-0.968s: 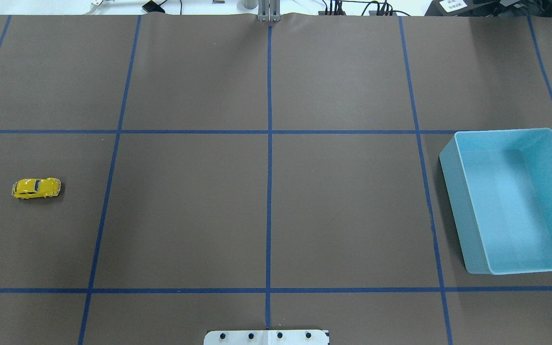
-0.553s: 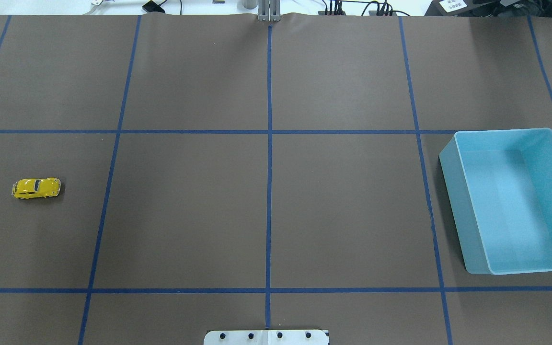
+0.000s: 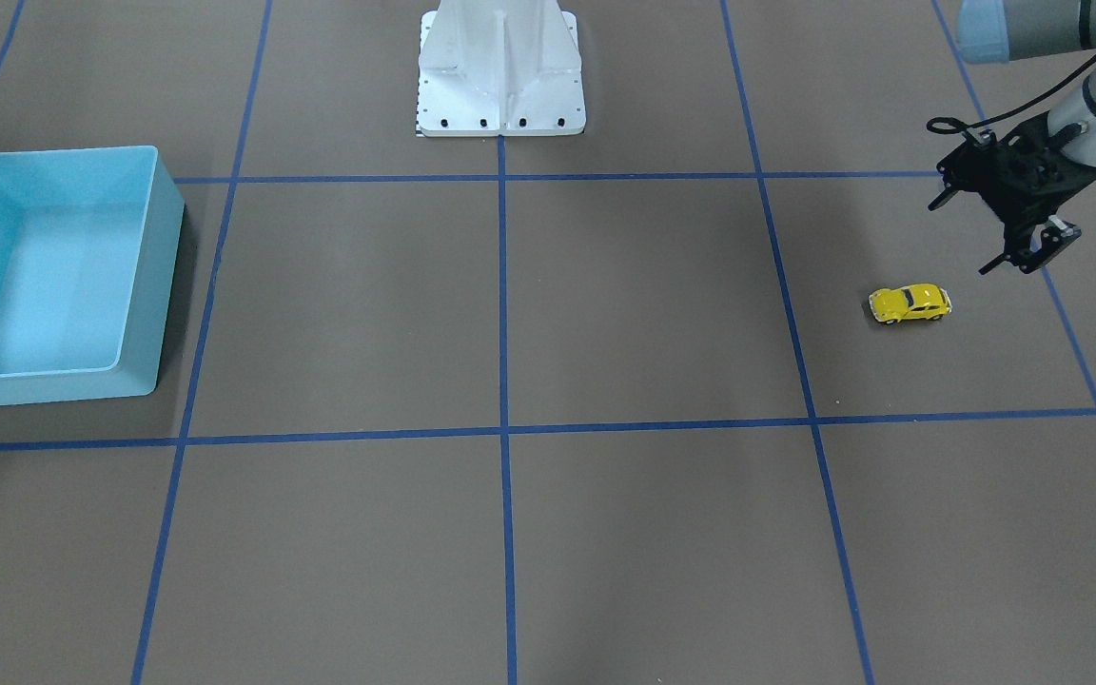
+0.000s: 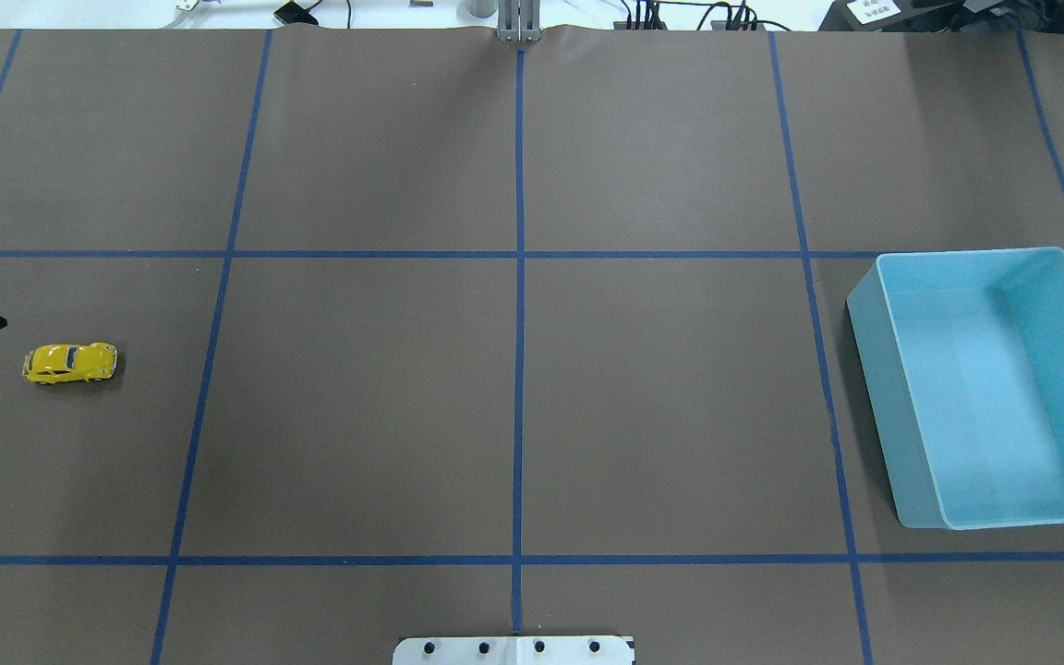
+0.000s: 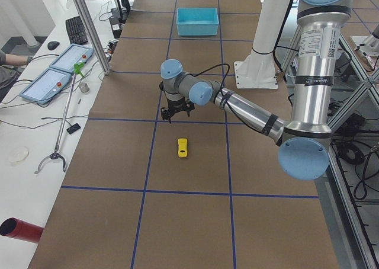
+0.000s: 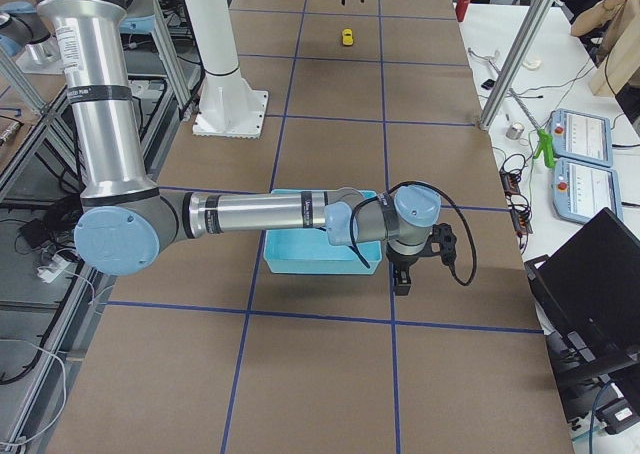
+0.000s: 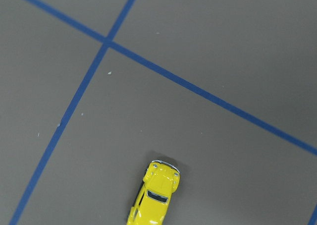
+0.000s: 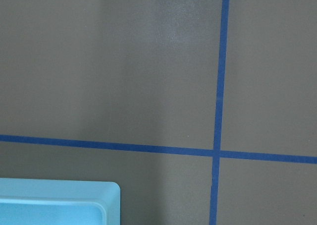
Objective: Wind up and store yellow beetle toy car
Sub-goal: 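Lower the left gripper onto the yellow beetle toy car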
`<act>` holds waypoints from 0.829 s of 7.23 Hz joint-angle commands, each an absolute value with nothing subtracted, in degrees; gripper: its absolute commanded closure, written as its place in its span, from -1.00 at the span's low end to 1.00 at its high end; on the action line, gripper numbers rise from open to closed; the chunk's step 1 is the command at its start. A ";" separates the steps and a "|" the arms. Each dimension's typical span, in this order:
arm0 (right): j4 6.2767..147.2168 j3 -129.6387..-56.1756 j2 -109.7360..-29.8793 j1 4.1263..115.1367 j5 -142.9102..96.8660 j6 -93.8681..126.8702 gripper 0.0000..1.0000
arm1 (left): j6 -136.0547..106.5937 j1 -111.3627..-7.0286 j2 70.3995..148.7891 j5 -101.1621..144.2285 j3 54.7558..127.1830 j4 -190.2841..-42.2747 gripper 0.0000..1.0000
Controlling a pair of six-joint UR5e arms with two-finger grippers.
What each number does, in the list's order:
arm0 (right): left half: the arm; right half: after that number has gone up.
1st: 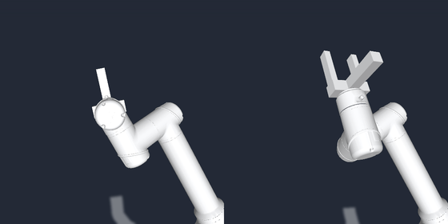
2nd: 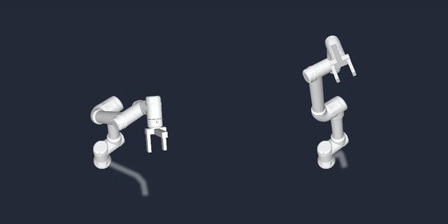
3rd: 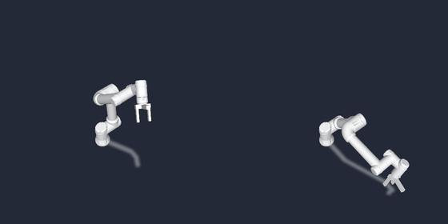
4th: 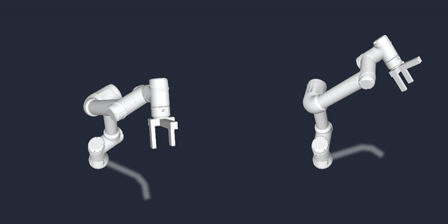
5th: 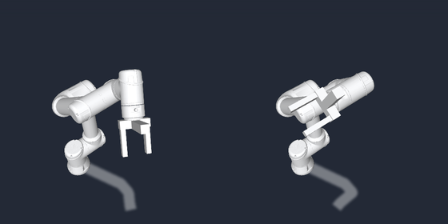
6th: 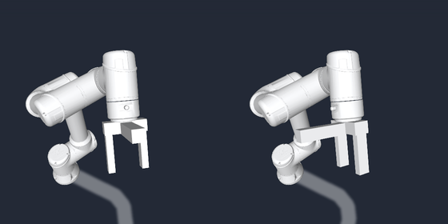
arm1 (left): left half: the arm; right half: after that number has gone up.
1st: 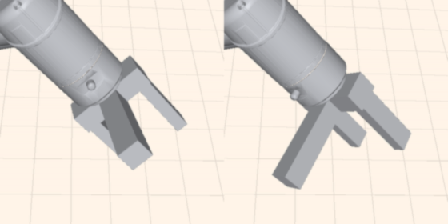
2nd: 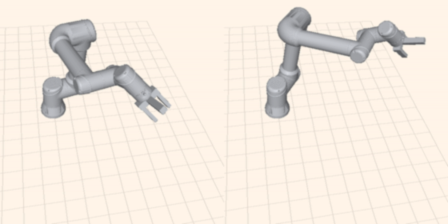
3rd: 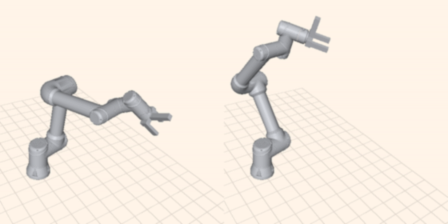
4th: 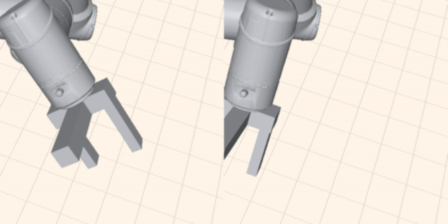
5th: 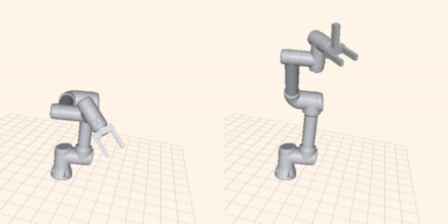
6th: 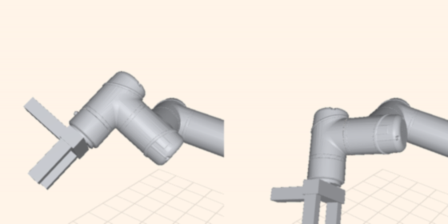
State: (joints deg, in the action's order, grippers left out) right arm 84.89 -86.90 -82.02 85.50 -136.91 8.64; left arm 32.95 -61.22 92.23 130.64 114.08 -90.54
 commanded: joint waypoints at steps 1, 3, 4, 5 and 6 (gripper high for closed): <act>84.47 -86.23 -82.87 85.43 -136.58 9.06 -1.00 | 38.32 -57.31 92.11 126.66 113.04 -95.07 -1.00; 84.29 -86.31 -83.06 85.52 -136.49 9.14 -1.00 | 38.41 -54.43 92.46 126.47 109.36 -98.17 -1.00; 84.29 -86.31 -83.23 85.43 -136.49 9.05 -1.00 | 38.41 -51.88 93.59 126.56 105.33 -100.96 -1.00; 84.29 -86.74 -83.15 85.52 -135.10 9.31 -1.00 | 38.41 -51.51 93.60 126.48 102.94 -105.51 -1.00; 83.85 -87.10 -83.06 85.43 -134.65 9.23 -1.00 | 38.41 -51.42 93.26 126.47 102.49 -105.99 -1.00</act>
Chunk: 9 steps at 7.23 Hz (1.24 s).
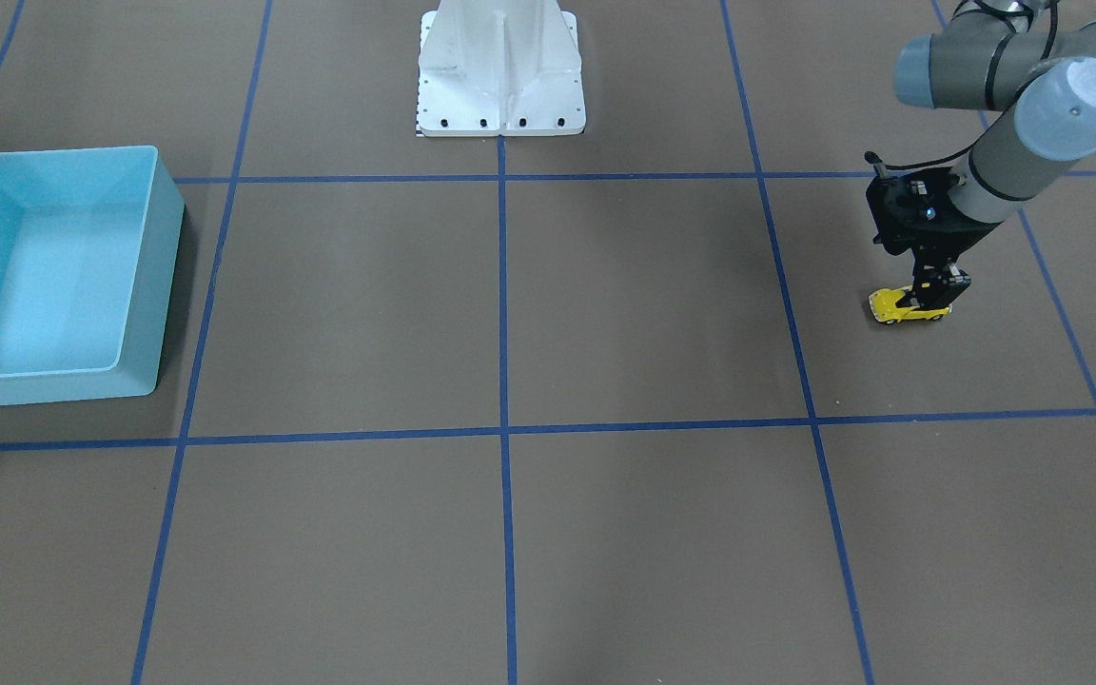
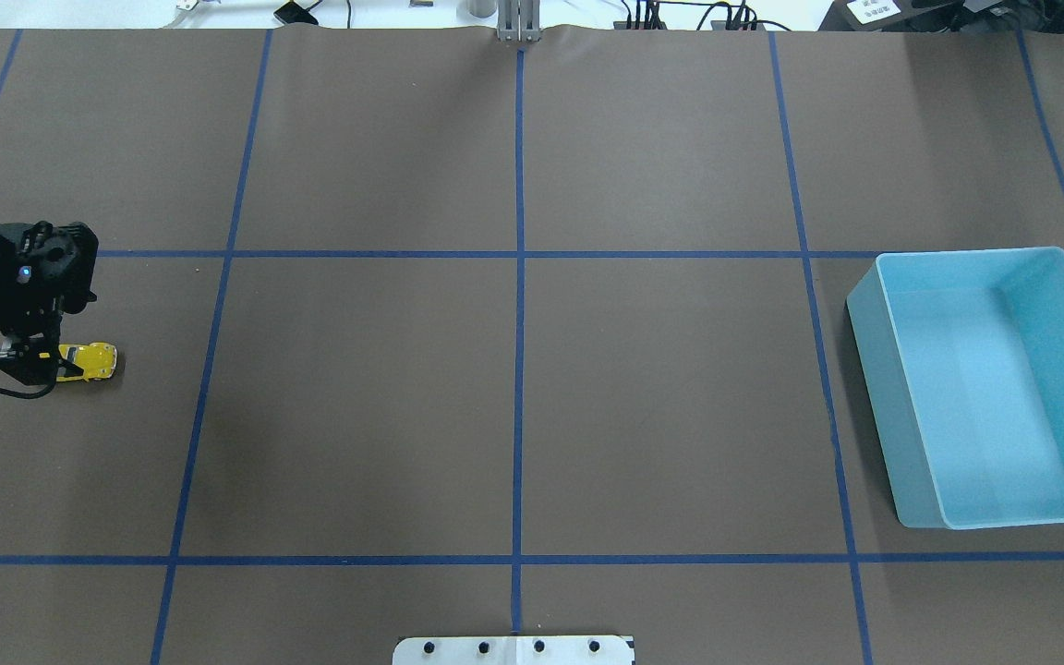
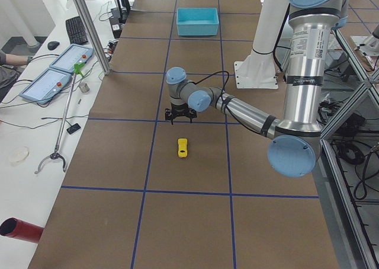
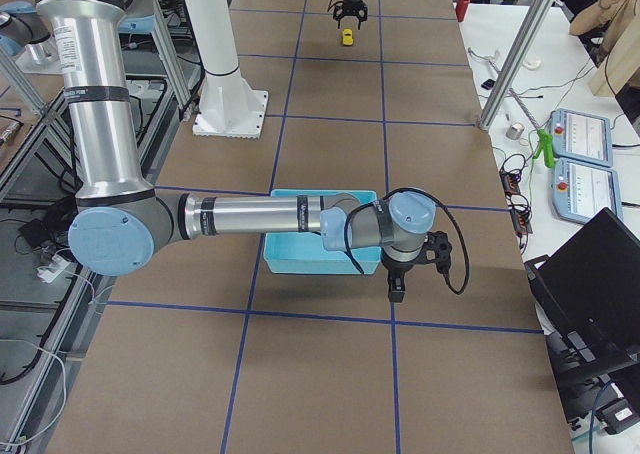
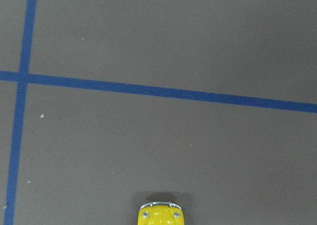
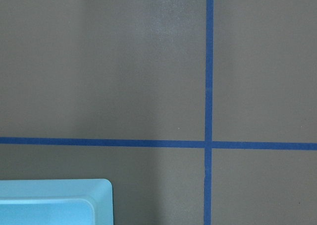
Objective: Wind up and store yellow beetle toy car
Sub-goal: 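Lower the left gripper onto the yellow beetle toy car, then press the car down with the left gripper and drag it toward the robot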
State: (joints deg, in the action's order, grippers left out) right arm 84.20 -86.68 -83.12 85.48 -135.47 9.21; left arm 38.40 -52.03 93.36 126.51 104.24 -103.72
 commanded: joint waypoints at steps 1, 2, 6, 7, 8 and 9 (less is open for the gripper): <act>80.72 -86.75 -83.23 85.43 -134.65 9.23 -1.00 | 38.50 -50.98 92.64 126.47 101.96 -106.08 -1.00; 77.90 -86.66 -84.62 85.43 -134.65 9.23 -1.00 | 38.41 -50.98 91.33 126.56 101.78 -106.17 -1.00; 75.67 -86.66 -86.66 85.43 -134.74 9.23 -1.00 | 38.50 -50.80 91.49 126.47 97.84 -108.53 -1.00; 75.67 -86.66 -86.66 85.43 -134.74 9.23 -1.00 | 38.41 -50.80 91.58 126.47 97.56 -109.68 -1.00; 75.76 -86.57 -86.66 85.43 -134.74 9.40 -1.00 | 38.41 -50.80 92.10 126.47 97.47 -109.69 -1.00; 75.67 -86.49 -86.57 85.43 -134.74 9.67 -1.00 | 38.41 -50.71 92.54 126.47 97.47 -109.51 -1.00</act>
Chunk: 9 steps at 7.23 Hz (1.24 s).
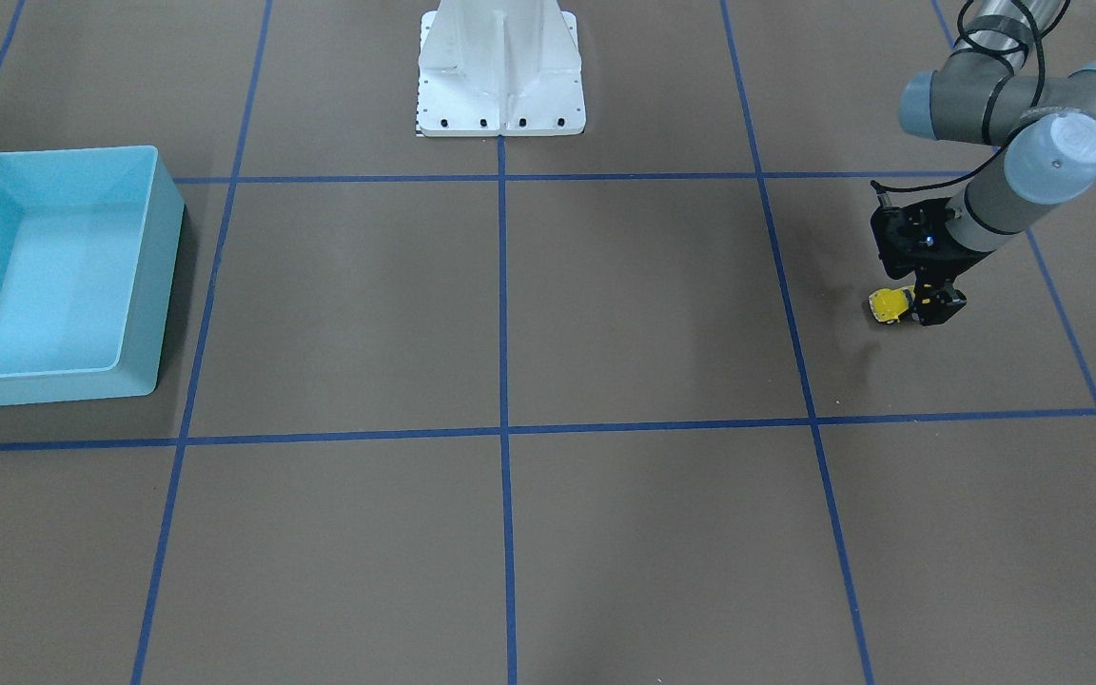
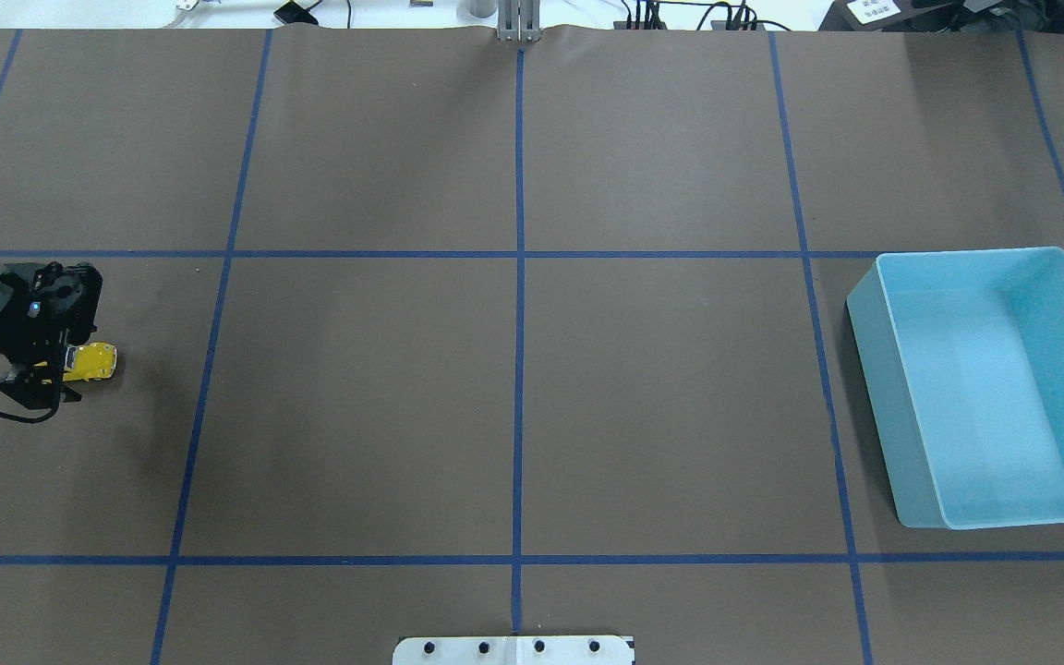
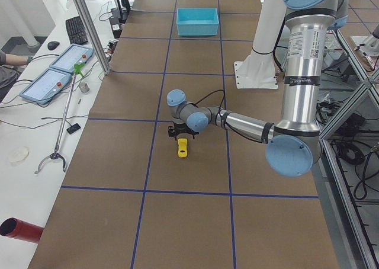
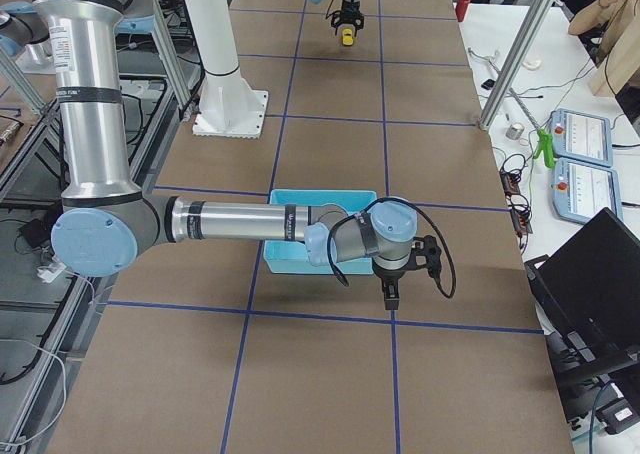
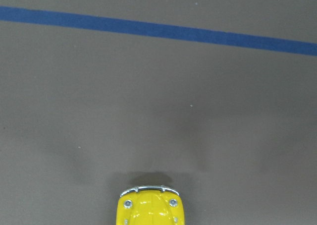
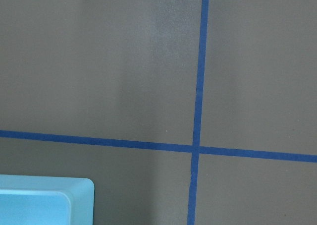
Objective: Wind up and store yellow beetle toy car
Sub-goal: 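Press the car down with the left gripper and drag it toward the robot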
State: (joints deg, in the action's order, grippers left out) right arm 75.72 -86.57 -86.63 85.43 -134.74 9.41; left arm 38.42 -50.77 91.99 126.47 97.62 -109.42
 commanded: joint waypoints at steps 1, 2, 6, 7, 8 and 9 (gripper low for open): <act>75.76 -86.75 -85.70 85.34 -134.65 9.49 -1.00 | 38.41 -50.71 92.55 126.04 97.38 -109.51 -1.00; 75.76 -86.84 -85.61 85.34 -135.00 9.49 -1.00 | 38.41 -50.71 92.55 125.17 96.60 -109.69 -1.00; 76.29 -86.92 -85.78 84.20 -134.65 9.49 -1.00 | 38.41 -50.71 92.90 125.16 94.31 -109.69 -1.00; 76.38 -86.92 -86.22 84.20 -134.56 9.41 -1.00 | 38.41 -50.71 92.90 125.16 94.31 -109.60 -1.00; 76.38 -86.92 -86.22 84.20 -134.65 9.40 -1.00 | 38.41 -50.71 92.90 125.16 94.22 -109.60 -0.97; 76.46 -87.01 -85.79 82.98 -134.65 9.40 -1.00 | 38.50 -50.71 92.90 125.16 93.87 -109.69 -0.82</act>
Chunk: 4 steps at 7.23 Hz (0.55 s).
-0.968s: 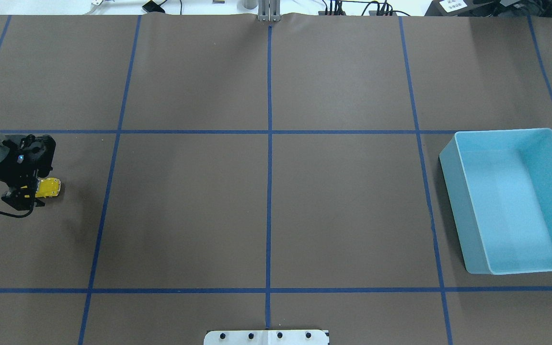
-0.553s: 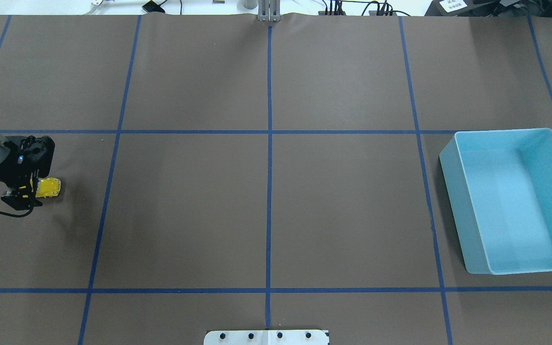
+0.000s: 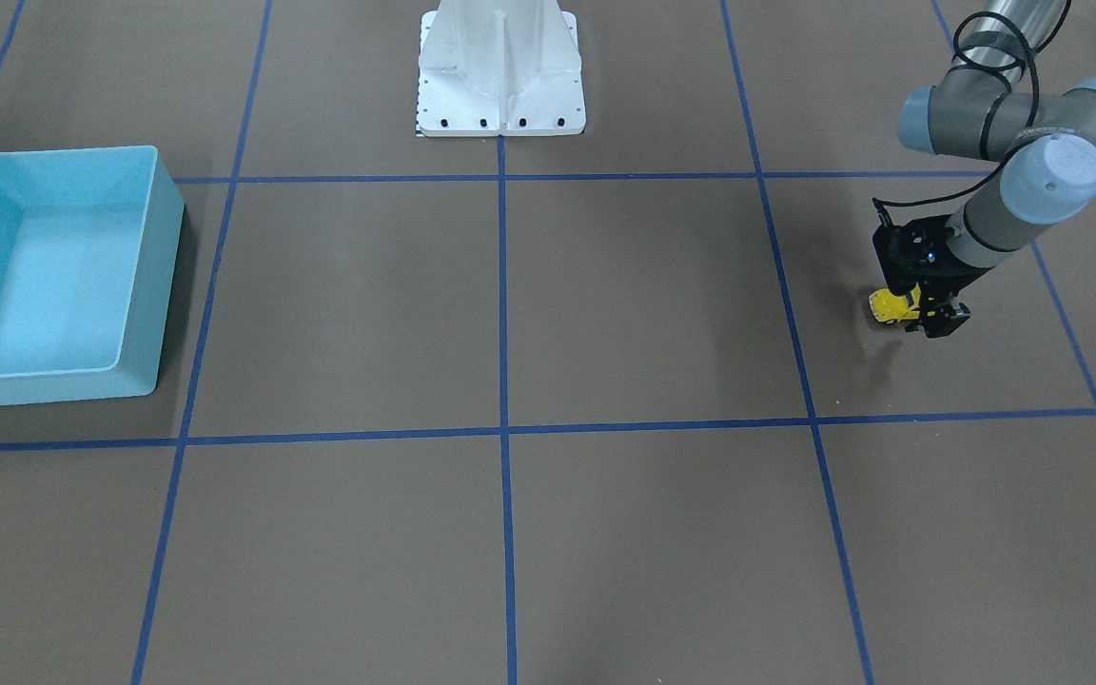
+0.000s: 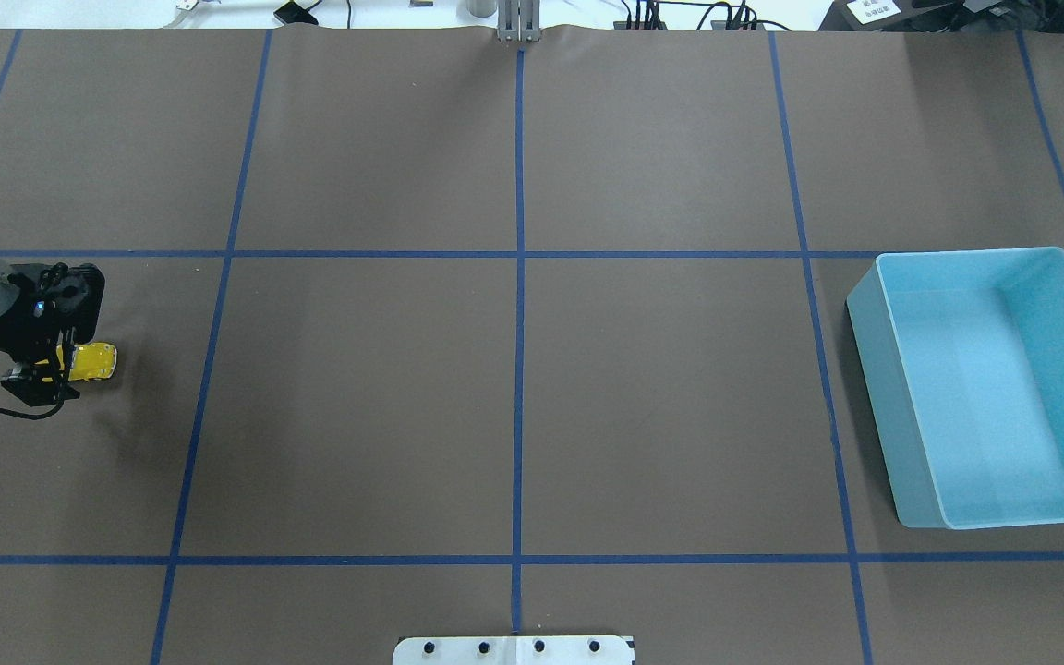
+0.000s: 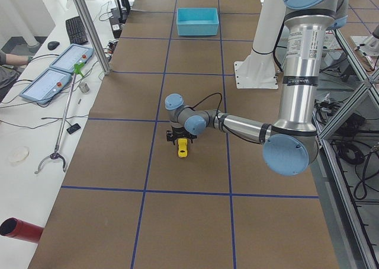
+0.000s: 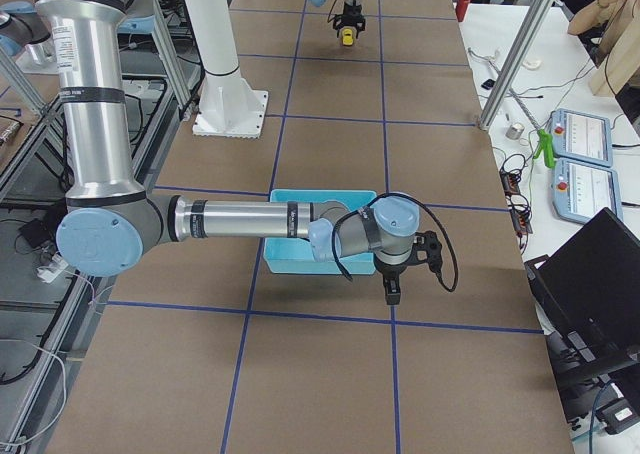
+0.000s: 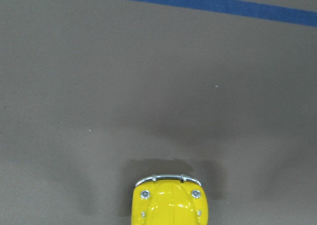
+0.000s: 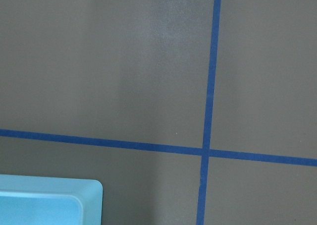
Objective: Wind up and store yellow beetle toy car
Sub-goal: 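Press the car down with the left gripper and drag it toward the robot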
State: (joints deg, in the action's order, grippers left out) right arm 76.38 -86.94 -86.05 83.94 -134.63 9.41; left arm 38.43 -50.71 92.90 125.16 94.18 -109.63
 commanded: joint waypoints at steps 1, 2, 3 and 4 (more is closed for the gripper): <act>76.55 -86.92 -85.78 82.71 -134.65 9.40 -1.00 | 38.50 -50.71 92.90 125.16 93.95 -109.69 -0.29; 76.55 -86.92 -85.87 82.71 -134.65 9.40 -1.00 | 38.50 -50.71 92.90 125.16 93.87 -109.69 0.18; 76.55 -86.92 -85.96 82.62 -134.74 9.40 -1.00 | 38.50 -50.80 92.90 125.24 93.95 -109.69 0.64; 76.55 -87.01 -85.78 82.36 -134.39 9.14 -1.00 | 38.50 -50.80 92.90 125.33 93.96 -109.69 1.00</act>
State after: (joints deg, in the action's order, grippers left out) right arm 76.55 -86.94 -85.87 82.60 -134.62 9.34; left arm 38.49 -50.76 92.91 125.23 93.93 -109.69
